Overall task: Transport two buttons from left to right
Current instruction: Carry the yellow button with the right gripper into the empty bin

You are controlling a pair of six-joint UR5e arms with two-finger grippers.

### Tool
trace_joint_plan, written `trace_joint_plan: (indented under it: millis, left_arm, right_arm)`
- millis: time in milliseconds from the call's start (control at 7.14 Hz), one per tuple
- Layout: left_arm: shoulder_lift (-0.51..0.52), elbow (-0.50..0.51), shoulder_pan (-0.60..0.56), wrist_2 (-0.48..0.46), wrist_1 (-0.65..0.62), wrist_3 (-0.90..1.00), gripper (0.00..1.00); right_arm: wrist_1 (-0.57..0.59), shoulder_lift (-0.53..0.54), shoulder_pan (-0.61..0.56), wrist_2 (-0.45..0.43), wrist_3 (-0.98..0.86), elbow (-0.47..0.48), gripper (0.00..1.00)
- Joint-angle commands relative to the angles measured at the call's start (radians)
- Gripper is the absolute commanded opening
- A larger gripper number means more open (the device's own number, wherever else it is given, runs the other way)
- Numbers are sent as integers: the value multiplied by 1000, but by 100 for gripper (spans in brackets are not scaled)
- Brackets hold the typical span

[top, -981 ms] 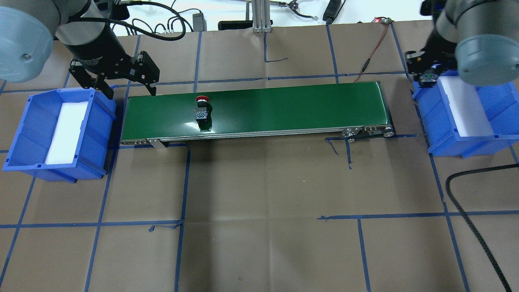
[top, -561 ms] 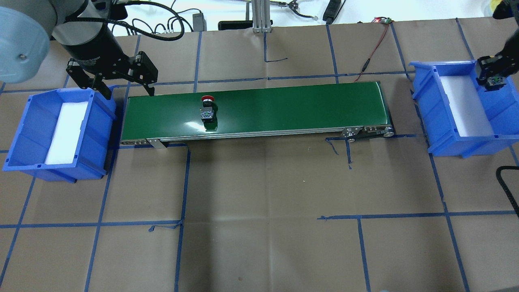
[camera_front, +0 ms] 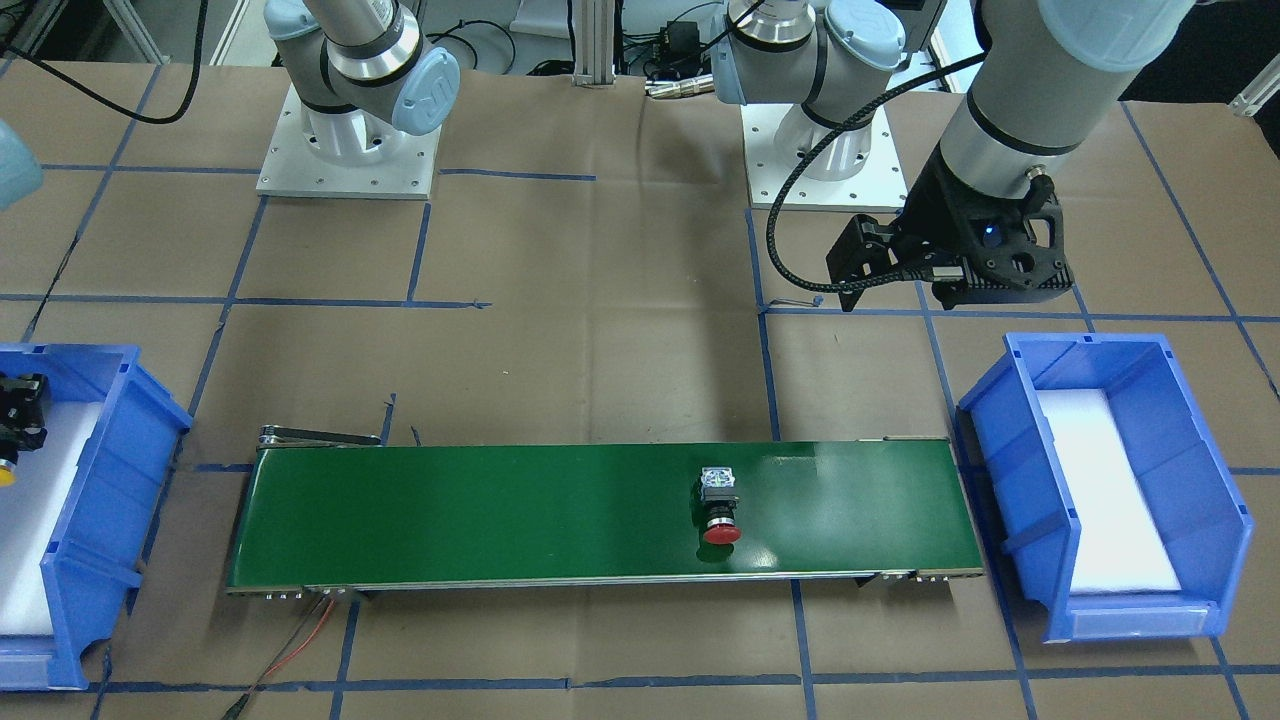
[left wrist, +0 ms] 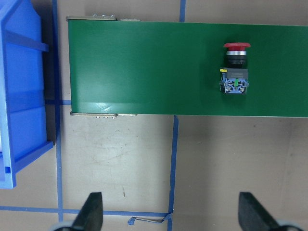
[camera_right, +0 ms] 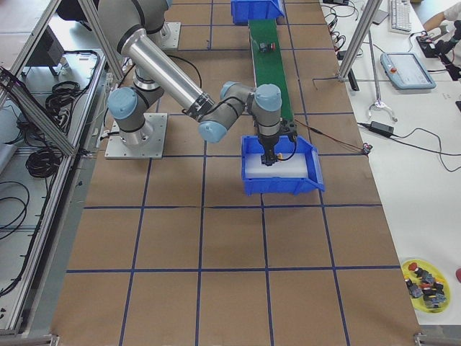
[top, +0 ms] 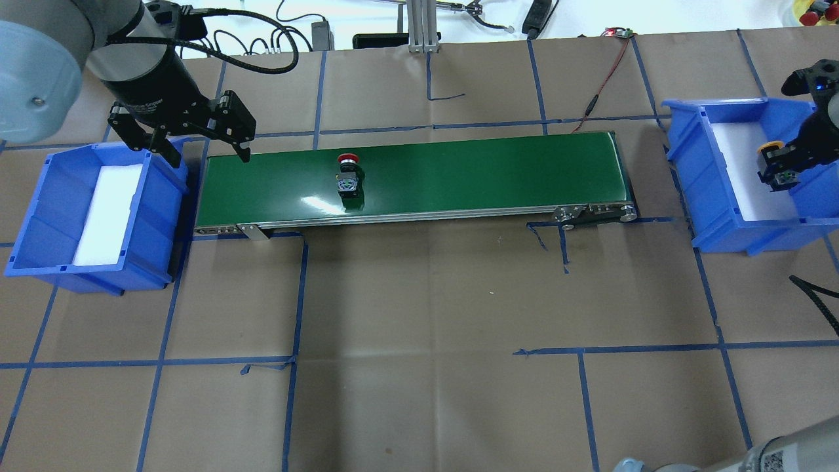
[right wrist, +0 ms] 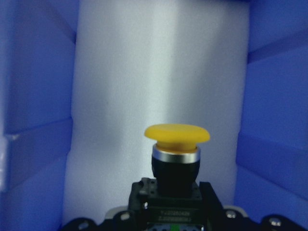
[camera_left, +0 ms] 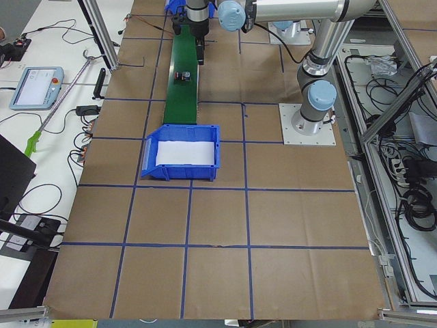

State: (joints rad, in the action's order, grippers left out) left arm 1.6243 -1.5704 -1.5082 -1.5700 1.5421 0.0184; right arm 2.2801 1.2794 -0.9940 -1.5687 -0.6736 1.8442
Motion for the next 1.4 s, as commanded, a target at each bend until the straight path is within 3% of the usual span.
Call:
trace_joint_plan:
  millis: [0, 420, 561, 701, 841, 1261]
  left_arm:
    - [-3, -8, 0, 1, -5, -2, 99]
    - [0, 10, -1, -2, -5, -3, 99]
    - [0, 7, -1, -2, -5, -2, 99]
    - [0, 3, -1, -1, -5, -3, 99]
    - [-1, 3, -1, -1, -5, -3, 99]
    - [-1, 1, 0, -1, -5, -2, 99]
  right_arm:
    - [9, -44, 14, 19, -4, 29, 4]
    - [12, -69, 14, 3, -7, 30, 9]
    - [10, -83, 14, -2, -6, 30, 32]
    - [9, -92, 14, 6, 11, 30, 85]
    - [9, -88, 14, 13, 11, 29, 99]
    - [-2, -19, 12, 16, 11, 13, 99]
